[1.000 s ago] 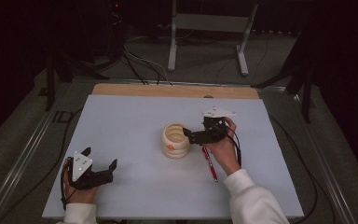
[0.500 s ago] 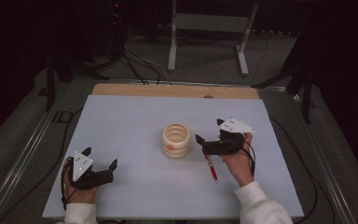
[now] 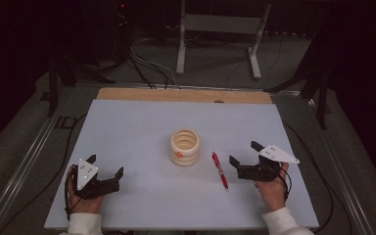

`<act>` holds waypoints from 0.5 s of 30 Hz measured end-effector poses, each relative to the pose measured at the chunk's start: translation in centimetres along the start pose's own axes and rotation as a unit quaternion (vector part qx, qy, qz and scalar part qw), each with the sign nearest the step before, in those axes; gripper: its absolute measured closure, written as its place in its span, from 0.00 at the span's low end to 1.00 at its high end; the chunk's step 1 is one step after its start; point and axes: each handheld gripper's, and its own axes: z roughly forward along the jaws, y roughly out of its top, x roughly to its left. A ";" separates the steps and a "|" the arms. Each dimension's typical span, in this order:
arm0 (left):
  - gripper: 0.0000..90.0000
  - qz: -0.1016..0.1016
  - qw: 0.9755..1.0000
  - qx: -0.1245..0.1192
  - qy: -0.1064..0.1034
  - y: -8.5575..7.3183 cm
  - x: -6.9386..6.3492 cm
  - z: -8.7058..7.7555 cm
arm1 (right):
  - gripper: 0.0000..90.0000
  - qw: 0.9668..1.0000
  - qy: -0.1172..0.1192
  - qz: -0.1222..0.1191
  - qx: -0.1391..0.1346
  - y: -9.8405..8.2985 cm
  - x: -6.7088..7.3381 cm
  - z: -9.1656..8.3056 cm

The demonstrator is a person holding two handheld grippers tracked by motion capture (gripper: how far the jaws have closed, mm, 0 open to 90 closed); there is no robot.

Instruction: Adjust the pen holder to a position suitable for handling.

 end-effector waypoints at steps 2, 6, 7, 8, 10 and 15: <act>0.00 0.001 1.000 -0.001 0.000 0.0 0.0 0.0 | 0.01 1.000 0.002 0.010 -0.005 -0.5 -0.3 -0.5; 0.00 0.003 1.000 -0.002 -0.002 0.1 0.0 0.0 | 0.01 1.000 0.000 0.014 -0.001 -1.2 -0.5 -1.4; 0.00 0.004 1.000 -0.002 -0.002 0.1 0.0 0.0 | 0.01 1.000 -0.003 0.014 0.001 -1.4 -0.5 -1.6; 0.00 0.004 1.000 -0.002 -0.003 0.1 0.0 0.1 | 0.01 1.000 -0.004 0.014 0.004 -1.5 -0.6 -1.7; 0.00 0.006 1.000 -0.001 -0.003 0.1 -0.1 0.1 | 0.01 1.000 -0.004 0.015 0.011 -1.9 -0.7 -1.8; 0.00 0.009 1.000 0.001 -0.003 0.1 -0.2 0.1 | 0.01 1.000 0.003 0.010 0.025 -2.1 -0.5 -1.7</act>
